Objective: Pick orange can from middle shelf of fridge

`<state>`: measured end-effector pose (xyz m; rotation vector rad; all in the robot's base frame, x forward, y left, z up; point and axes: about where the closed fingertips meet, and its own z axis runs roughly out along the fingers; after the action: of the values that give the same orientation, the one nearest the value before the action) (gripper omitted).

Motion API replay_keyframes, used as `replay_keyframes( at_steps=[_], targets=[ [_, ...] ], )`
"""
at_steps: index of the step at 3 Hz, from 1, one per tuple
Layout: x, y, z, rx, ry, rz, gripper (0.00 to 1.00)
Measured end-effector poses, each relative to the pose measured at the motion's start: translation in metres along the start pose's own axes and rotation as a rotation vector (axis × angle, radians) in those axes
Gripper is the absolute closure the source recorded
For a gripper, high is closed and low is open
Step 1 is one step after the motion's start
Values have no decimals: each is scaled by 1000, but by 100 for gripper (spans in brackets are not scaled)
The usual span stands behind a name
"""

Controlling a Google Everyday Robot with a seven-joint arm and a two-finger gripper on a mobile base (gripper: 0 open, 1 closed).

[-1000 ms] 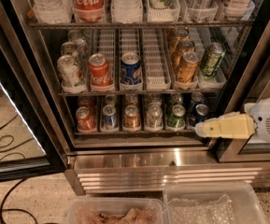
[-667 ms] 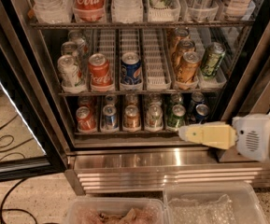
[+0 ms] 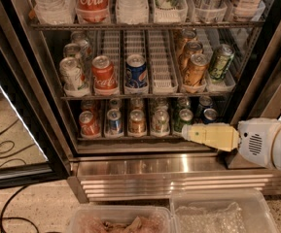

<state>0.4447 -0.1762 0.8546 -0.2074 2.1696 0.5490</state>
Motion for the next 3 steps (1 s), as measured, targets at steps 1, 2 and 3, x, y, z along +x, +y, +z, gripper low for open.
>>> replay_keyframes(
  at_steps=[1,2,3],
  targets=[
    [-5,-3,6,50,-41,7,0],
    [15,28,39,97,-48,41,0],
    [28,13,42,152,-67,117,0]
  ],
)
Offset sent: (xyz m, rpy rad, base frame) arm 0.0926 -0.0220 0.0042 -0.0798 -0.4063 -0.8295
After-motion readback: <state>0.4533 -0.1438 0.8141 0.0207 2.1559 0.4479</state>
